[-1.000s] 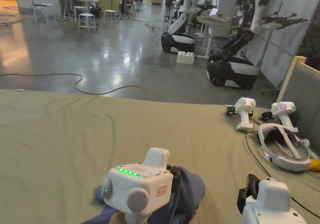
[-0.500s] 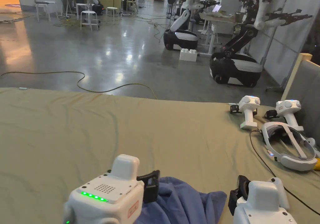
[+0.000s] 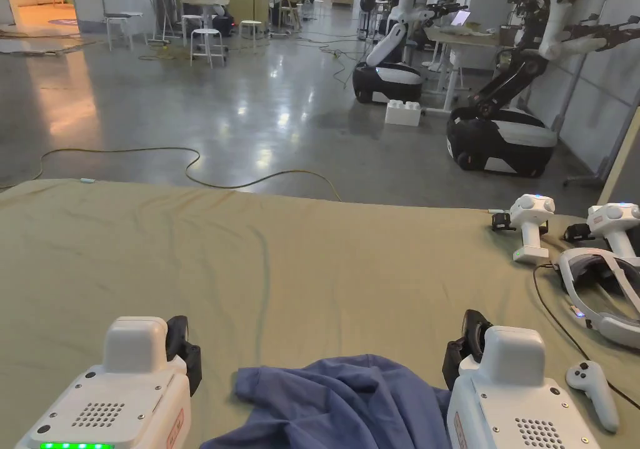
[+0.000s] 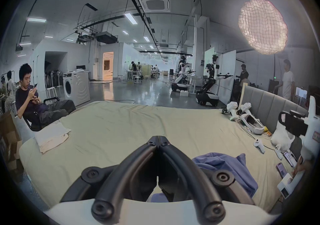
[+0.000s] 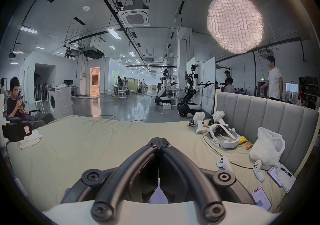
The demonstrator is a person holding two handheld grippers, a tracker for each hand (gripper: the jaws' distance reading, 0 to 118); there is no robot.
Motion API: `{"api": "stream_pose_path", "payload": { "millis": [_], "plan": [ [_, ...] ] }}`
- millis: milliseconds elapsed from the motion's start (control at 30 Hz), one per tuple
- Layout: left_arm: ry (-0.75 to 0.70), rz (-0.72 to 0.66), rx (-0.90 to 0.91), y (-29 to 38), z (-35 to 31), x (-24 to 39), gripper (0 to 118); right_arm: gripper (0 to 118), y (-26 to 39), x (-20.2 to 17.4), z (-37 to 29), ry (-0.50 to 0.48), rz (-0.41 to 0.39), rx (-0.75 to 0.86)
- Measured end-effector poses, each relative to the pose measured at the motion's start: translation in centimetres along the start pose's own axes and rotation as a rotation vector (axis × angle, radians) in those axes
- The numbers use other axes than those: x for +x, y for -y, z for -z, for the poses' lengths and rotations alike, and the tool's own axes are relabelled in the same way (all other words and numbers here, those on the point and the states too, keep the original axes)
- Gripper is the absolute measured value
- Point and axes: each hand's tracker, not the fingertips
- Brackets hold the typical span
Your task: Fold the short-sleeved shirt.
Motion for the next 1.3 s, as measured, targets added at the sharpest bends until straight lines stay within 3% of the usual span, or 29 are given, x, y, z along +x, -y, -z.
{"api": "stream_pose_path", "payload": {
  "millis": [67,200,433,567,600,733,900,933,967,1033,1200,1233,1300],
  "plan": [
    [-0.016,0.017,-0.039,0.4,0.3,-0.4,0,0,0.0,-0.2,0.1,0.000,-0.005,0.000],
    [0.082,-0.044,-0.393,2.9,3.3,-2.2,0,0,0.5,-0.2,0.5,-0.010,-0.015,-0.033],
    [0.097,-0.047,-0.734,10.5,6.0,-3.1,1,0,2.2,0.3,0.5,0.002,-0.034,-0.081],
    [0.077,-0.076,-0.826,13.4,7.0,-2.8,46,0,3.1,0.6,0.5,0.008,-0.027,-0.117],
    [0.081,-0.094,-0.853,14.0,7.0,-2.6,48,0,3.3,0.6,0.5,0.012,-0.027,-0.123],
    [0.029,-0.058,-0.944,16.1,8.0,-2.0,48,0,4.1,0.7,0.4,0.014,-0.034,-0.149],
    [0.003,0.036,-0.904,16.2,7.6,-0.3,46,0,5.0,0.9,0.6,0.013,-0.043,-0.176],
    [0.005,0.065,-0.892,16.2,7.4,0.0,41,0,5.2,0.9,0.7,0.011,-0.044,-0.181],
    [0.004,0.098,-0.881,16.3,7.3,0.5,27,0,5.4,1.0,1.0,0.010,-0.044,-0.186],
    [0.011,0.109,-0.877,16.5,7.0,1.1,11,0,5.8,1.3,1.6,0.007,-0.041,-0.201],
    [0.051,0.027,-0.837,15.1,6.1,-0.3,4,0,6.7,3.8,5.5,0.012,-0.045,-0.322],
    [0.061,0.013,-0.821,14.6,5.8,-0.6,4,6,6.9,4.5,6.6,0.010,-0.041,-0.352],
    [0.086,-0.024,-0.775,13.2,5.2,-1.3,4,59,7.5,6.3,9.4,0.003,-0.033,-0.451]
  ]
}}
